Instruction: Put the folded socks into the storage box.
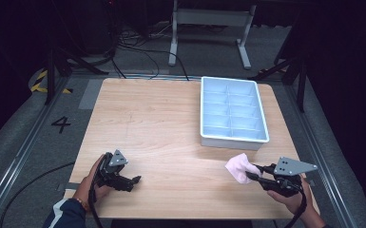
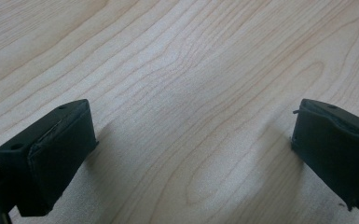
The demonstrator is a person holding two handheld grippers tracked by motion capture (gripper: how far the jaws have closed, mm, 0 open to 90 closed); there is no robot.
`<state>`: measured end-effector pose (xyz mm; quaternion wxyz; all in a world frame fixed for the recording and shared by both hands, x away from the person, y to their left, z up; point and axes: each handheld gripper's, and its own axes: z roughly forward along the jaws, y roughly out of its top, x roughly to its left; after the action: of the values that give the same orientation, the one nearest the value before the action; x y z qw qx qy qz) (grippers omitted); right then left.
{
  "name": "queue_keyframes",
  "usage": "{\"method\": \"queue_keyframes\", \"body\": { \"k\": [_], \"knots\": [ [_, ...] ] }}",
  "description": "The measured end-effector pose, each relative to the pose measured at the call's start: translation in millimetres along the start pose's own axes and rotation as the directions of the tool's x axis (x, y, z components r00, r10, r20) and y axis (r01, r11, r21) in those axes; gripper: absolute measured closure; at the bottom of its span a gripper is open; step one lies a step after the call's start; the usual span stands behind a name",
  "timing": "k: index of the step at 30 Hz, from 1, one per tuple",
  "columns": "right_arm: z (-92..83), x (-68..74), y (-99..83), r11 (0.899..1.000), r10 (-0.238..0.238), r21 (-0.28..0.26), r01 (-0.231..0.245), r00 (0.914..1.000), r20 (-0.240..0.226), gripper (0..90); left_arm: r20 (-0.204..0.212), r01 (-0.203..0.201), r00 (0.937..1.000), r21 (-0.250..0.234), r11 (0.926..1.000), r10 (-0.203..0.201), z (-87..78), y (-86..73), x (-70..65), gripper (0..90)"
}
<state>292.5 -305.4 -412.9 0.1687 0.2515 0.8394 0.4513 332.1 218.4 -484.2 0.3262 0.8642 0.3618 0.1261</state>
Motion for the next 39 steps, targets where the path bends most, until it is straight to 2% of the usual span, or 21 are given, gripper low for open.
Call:
{"method": "queue_keyframes", "body": {
  "k": [11, 21, 39],
  "knots": [
    [-11.6, -7.2, 10.7, 0.999, -0.002, -0.039, 0.003, 0.9997, 0.024, 69.3, 0.0, 0.0, 1.0, 0.0, 1.0, 0.0, 0.0, 0.0, 0.0, 0.0],
    [-18.6, -17.6, 20.4, 0.999, -0.005, -0.054, 0.008, 0.9984, 0.056, 69.4, 0.0, 0.0, 1.0, 0.0, 1.0, 0.0, 0.0, 0.0, 0.0, 0.0],
    [-24.7, -38.8, 49.5, 0.997, -0.03, -0.068, 0.038, 0.9929, 0.115, 69.3, 0.0, -0.004, 1.0, 0.001, 1.0, 0.004, -0.1, 0.1, 0.2, 0.0]
  ]
}}
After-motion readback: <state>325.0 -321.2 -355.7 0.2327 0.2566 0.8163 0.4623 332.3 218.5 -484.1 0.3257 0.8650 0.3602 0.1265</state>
